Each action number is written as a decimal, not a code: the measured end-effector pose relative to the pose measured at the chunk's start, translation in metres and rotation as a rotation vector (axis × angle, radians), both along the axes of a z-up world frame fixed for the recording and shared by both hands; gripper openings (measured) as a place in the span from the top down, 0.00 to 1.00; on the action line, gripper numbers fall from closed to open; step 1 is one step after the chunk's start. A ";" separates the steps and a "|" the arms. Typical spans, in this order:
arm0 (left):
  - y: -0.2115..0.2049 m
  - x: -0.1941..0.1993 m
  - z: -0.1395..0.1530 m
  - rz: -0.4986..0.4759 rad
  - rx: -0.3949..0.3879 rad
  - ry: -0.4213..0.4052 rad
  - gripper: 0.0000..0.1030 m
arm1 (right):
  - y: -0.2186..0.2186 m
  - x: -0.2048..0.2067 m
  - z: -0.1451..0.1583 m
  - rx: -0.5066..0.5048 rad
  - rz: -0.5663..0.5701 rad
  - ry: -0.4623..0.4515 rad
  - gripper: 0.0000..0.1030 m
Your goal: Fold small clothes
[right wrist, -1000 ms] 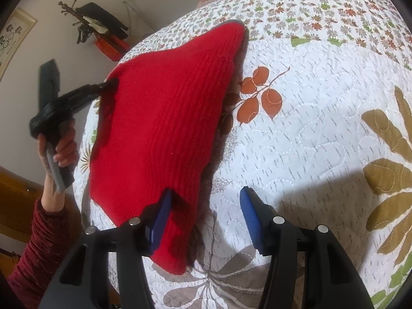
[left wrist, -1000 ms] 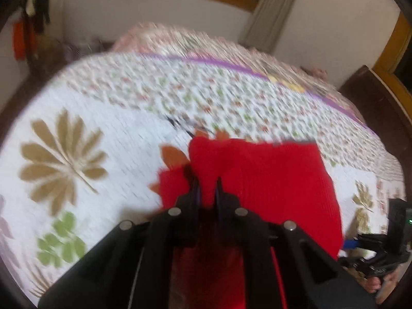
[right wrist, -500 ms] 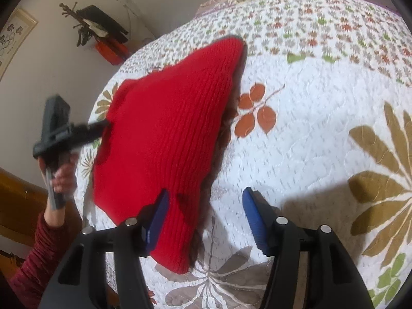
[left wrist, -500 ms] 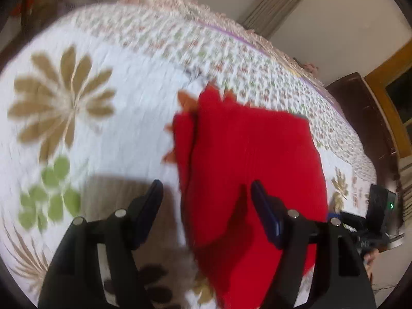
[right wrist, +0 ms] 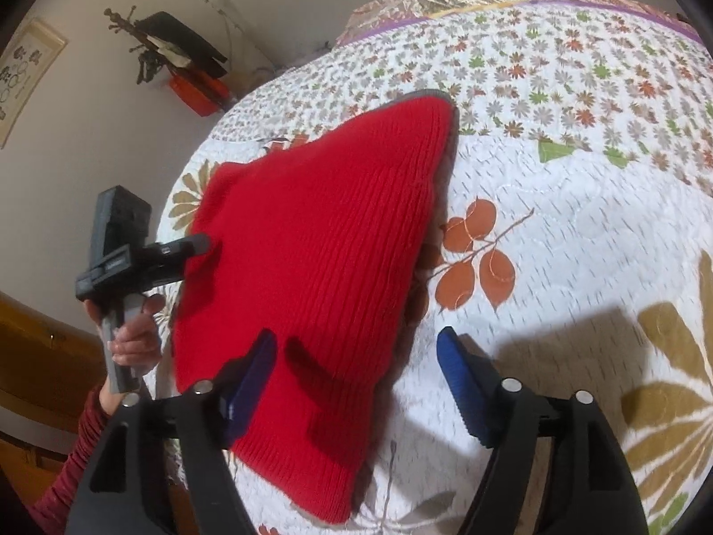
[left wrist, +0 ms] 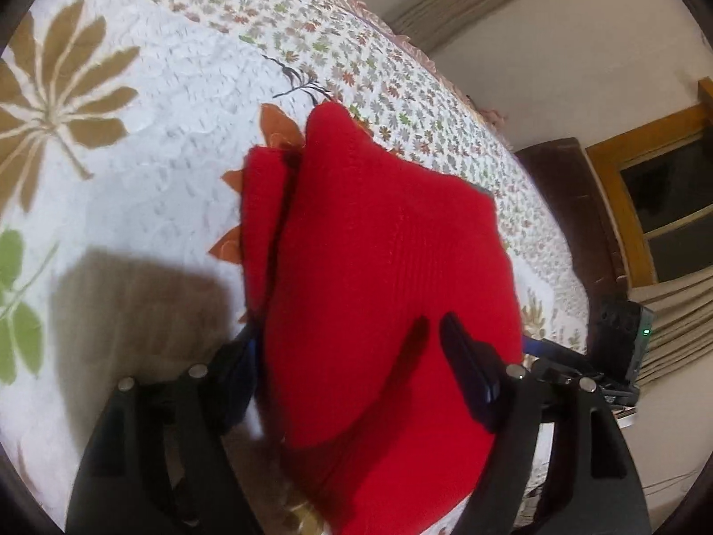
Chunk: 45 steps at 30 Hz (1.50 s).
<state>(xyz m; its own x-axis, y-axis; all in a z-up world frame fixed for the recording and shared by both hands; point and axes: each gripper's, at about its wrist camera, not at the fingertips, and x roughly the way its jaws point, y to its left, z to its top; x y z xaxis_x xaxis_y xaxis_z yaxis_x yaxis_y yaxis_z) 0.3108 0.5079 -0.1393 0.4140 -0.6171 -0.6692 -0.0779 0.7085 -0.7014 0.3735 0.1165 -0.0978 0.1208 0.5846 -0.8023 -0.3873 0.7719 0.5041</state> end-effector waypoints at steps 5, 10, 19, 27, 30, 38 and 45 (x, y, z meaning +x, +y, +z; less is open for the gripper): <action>-0.018 0.008 -0.004 -0.068 -0.086 -0.003 0.27 | 0.013 0.015 -0.017 0.036 0.009 0.052 0.27; -0.043 0.011 -0.014 -0.135 -0.040 0.006 0.31 | 0.024 0.024 -0.034 0.045 -0.012 0.062 0.39; -0.067 -0.001 0.004 -0.121 0.035 -0.025 0.66 | 0.016 0.000 0.000 0.089 -0.009 -0.001 0.65; -0.138 -0.015 0.037 -0.228 -0.010 -0.061 0.68 | -0.066 -0.043 0.042 0.072 -0.063 -0.031 0.65; -0.185 -0.022 0.046 -0.285 -0.031 -0.072 0.68 | -0.110 -0.062 0.052 0.047 -0.097 -0.031 0.65; -0.296 -0.025 0.022 -0.373 -0.084 -0.008 0.66 | -0.210 -0.079 0.008 -0.006 -0.215 0.072 0.63; -0.323 -0.023 -0.015 -0.348 -0.049 0.030 0.53 | -0.228 -0.100 -0.019 0.080 -0.281 0.074 0.43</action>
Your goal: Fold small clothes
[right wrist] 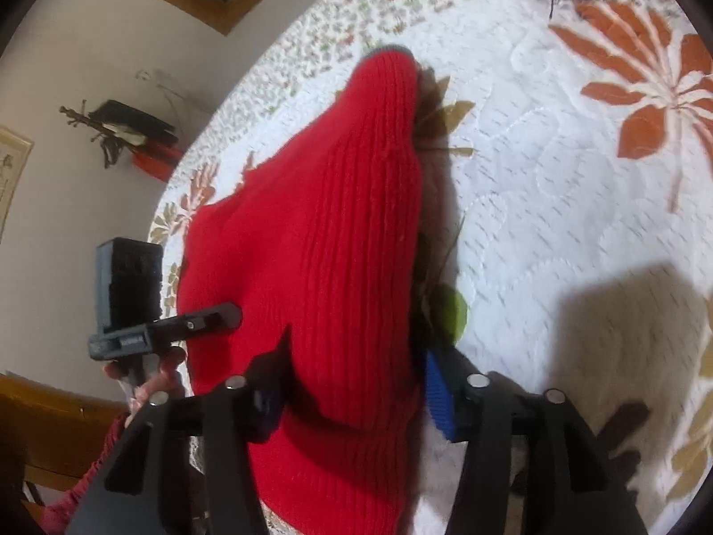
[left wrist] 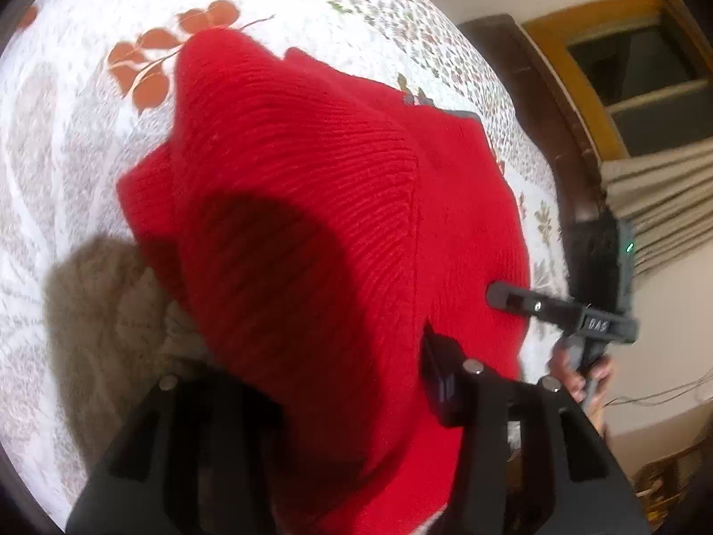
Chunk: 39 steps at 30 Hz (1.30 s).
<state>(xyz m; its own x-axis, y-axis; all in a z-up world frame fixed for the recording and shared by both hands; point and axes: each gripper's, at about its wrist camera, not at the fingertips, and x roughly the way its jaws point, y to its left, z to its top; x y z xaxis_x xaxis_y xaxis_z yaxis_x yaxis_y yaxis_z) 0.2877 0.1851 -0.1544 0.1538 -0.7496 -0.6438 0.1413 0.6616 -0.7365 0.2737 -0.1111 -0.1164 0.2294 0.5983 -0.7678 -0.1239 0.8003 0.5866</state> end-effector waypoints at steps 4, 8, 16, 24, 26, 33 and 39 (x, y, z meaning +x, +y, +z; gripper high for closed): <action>0.004 -0.013 0.018 0.042 0.067 -0.019 0.37 | 0.001 -0.033 0.012 -0.010 0.018 -0.036 0.31; 0.005 -0.047 0.038 0.059 0.164 -0.114 0.30 | 0.002 -0.074 0.003 -0.039 0.039 0.001 0.32; 0.001 -0.108 0.018 0.091 0.412 -0.204 0.31 | 0.016 -0.104 -0.012 -0.179 -0.010 -0.028 0.82; -0.015 -0.119 0.017 0.118 0.567 -0.277 0.30 | 0.035 -0.119 0.009 -0.317 -0.059 -0.131 0.47; -0.012 -0.129 0.023 0.142 0.612 -0.276 0.26 | 0.037 -0.131 0.020 -0.377 -0.080 -0.186 0.17; -0.001 -0.170 0.048 0.235 0.709 -0.302 0.21 | 0.052 -0.165 0.050 -0.500 -0.136 -0.308 0.04; -0.001 -0.206 0.076 0.292 0.782 -0.379 0.17 | 0.061 -0.182 0.067 -0.456 -0.154 -0.322 0.04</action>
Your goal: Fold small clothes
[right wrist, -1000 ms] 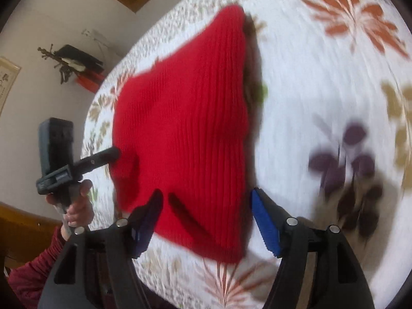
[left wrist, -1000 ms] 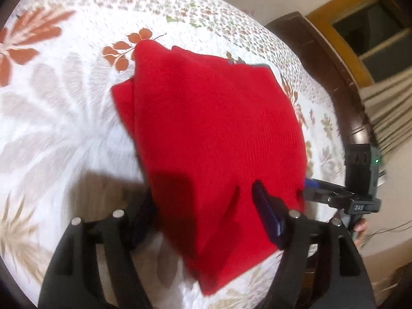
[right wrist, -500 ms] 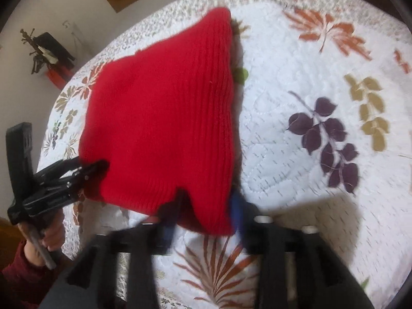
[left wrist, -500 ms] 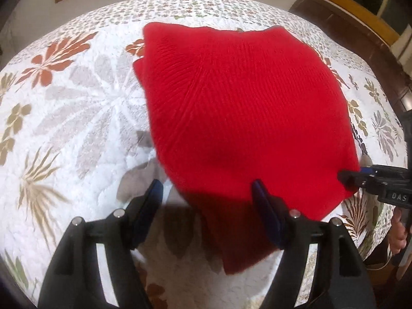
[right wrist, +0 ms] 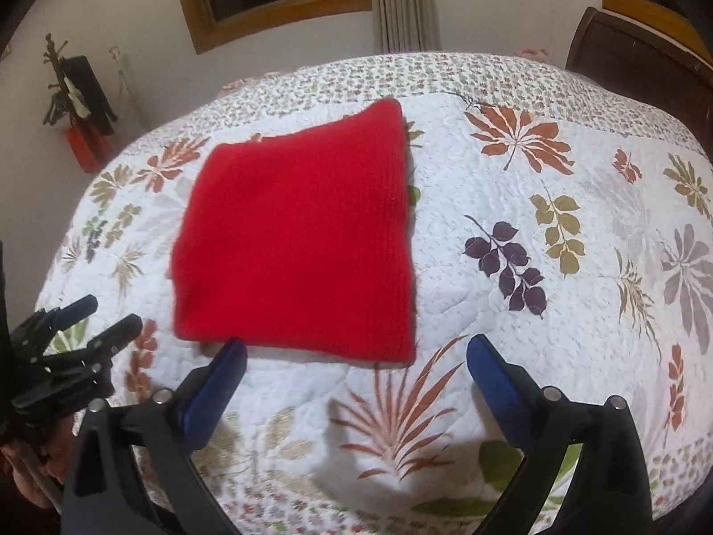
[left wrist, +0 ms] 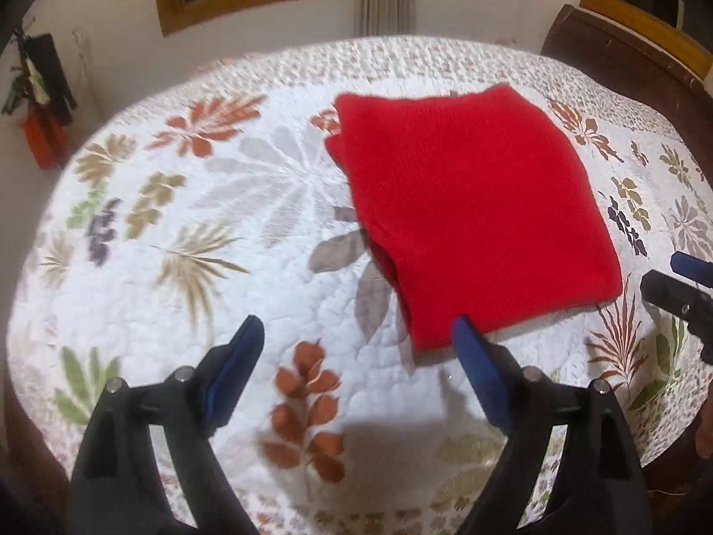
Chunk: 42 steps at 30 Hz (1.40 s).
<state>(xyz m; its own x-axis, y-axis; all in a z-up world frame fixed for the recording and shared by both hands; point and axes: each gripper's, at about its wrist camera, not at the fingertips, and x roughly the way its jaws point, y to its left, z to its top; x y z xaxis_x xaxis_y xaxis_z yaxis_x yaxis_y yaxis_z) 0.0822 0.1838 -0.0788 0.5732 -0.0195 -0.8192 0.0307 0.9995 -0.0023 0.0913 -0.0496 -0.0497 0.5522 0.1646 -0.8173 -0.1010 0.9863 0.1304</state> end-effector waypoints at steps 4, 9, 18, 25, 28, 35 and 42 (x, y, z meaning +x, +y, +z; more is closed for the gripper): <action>0.001 -0.019 0.011 0.019 0.018 -0.022 0.16 | 0.004 -0.013 0.009 0.046 0.009 -0.013 0.04; 0.001 -0.039 0.022 0.022 0.023 -0.043 0.16 | 0.009 -0.028 0.020 0.070 0.008 -0.044 0.04; -0.002 -0.057 0.032 0.015 0.033 -0.069 0.16 | 0.019 -0.044 0.030 0.025 -0.001 -0.080 0.04; -0.002 -0.061 0.034 0.021 0.043 -0.076 0.16 | 0.016 -0.042 0.023 0.069 -0.012 -0.027 0.04; -0.001 -0.062 0.035 0.025 0.046 -0.079 0.15 | 0.015 -0.043 0.018 0.054 -0.022 -0.008 0.04; -0.001 -0.062 0.033 0.025 0.048 -0.071 0.15 | 0.018 -0.047 0.018 0.019 -0.018 -0.029 0.04; -0.002 -0.062 0.033 0.027 0.049 -0.074 0.14 | 0.020 -0.045 0.017 -0.002 -0.031 -0.018 0.04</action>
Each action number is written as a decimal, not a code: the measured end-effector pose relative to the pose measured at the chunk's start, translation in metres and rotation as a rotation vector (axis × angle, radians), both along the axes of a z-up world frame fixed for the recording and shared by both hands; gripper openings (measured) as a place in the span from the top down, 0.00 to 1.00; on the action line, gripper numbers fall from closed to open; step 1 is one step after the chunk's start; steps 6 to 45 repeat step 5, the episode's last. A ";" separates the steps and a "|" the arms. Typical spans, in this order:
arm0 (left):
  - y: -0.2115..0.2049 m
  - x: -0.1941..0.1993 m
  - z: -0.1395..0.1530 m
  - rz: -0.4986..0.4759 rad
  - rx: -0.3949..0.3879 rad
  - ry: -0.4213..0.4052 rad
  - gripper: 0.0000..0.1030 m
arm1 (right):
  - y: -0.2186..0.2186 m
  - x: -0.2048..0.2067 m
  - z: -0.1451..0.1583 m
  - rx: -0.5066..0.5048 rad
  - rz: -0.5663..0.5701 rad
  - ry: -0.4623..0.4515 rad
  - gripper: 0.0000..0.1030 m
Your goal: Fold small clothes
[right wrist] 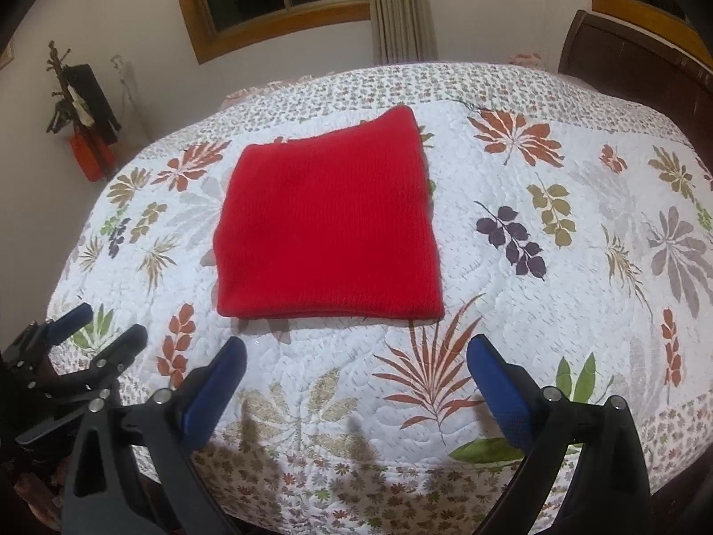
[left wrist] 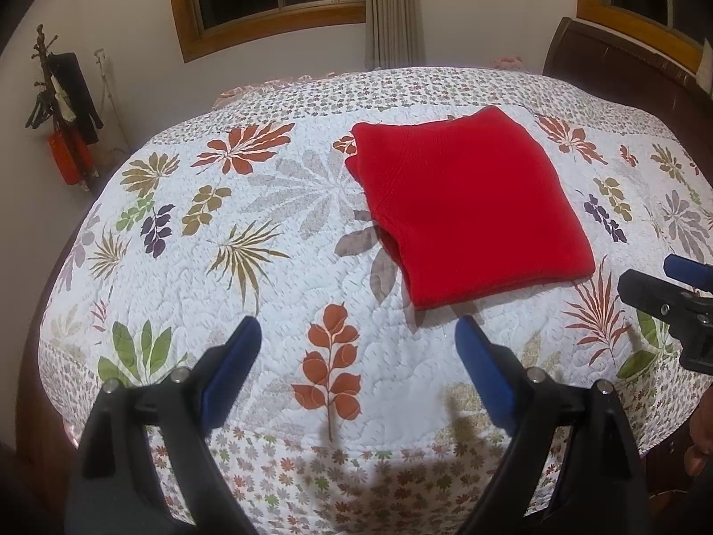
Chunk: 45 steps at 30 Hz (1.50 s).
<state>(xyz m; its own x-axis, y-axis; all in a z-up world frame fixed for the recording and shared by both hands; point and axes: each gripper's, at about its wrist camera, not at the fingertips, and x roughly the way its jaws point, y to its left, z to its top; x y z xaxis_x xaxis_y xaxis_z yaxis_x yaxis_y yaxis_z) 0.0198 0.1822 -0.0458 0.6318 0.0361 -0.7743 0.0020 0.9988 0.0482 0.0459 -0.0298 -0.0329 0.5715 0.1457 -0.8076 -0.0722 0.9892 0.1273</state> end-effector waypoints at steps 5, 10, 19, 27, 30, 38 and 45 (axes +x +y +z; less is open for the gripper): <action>0.000 0.000 0.000 -0.001 0.000 0.001 0.14 | -0.001 0.002 -0.004 -0.006 -0.004 0.019 0.04; 0.000 0.000 0.000 -0.001 0.000 0.001 0.14 | -0.001 0.002 -0.004 -0.006 -0.004 0.019 0.04; 0.000 0.000 0.000 -0.001 0.000 0.001 0.14 | -0.001 0.002 -0.004 -0.006 -0.004 0.019 0.04; 0.000 0.000 0.000 -0.001 0.000 0.001 0.14 | -0.001 0.002 -0.004 -0.006 -0.004 0.019 0.04; 0.000 0.000 0.000 -0.001 0.000 0.001 0.14 | -0.001 0.002 -0.004 -0.006 -0.004 0.019 0.04; 0.000 0.000 0.000 -0.001 0.000 0.001 0.14 | -0.001 0.002 -0.004 -0.006 -0.004 0.019 0.04; 0.000 0.000 0.000 -0.001 0.000 0.001 0.14 | -0.001 0.002 -0.004 -0.006 -0.004 0.019 0.04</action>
